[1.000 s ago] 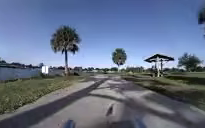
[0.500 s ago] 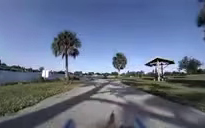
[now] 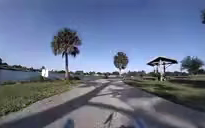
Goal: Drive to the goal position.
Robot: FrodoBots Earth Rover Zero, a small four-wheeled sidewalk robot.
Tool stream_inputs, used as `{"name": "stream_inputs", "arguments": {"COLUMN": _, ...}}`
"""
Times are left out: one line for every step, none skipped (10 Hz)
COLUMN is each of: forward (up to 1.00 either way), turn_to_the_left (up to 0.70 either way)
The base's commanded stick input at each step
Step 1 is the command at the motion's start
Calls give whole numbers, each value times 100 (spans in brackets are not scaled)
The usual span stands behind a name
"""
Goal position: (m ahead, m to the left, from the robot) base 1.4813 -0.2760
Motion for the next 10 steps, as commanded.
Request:
{"name": "stream_inputs", "arguments": {"forward": 85, "turn_to_the_left": 0}}
{"name": "stream_inputs", "arguments": {"forward": 85, "turn_to_the_left": 0}}
{"name": "stream_inputs", "arguments": {"forward": 85, "turn_to_the_left": 0}}
{"name": "stream_inputs", "arguments": {"forward": 85, "turn_to_the_left": 8}}
{"name": "stream_inputs", "arguments": {"forward": 85, "turn_to_the_left": 17}}
{"name": "stream_inputs", "arguments": {"forward": 85, "turn_to_the_left": 27}}
{"name": "stream_inputs", "arguments": {"forward": 85, "turn_to_the_left": 31}}
{"name": "stream_inputs", "arguments": {"forward": 85, "turn_to_the_left": 22}}
{"name": "stream_inputs", "arguments": {"forward": 85, "turn_to_the_left": 12}}
{"name": "stream_inputs", "arguments": {"forward": 85, "turn_to_the_left": 3}}
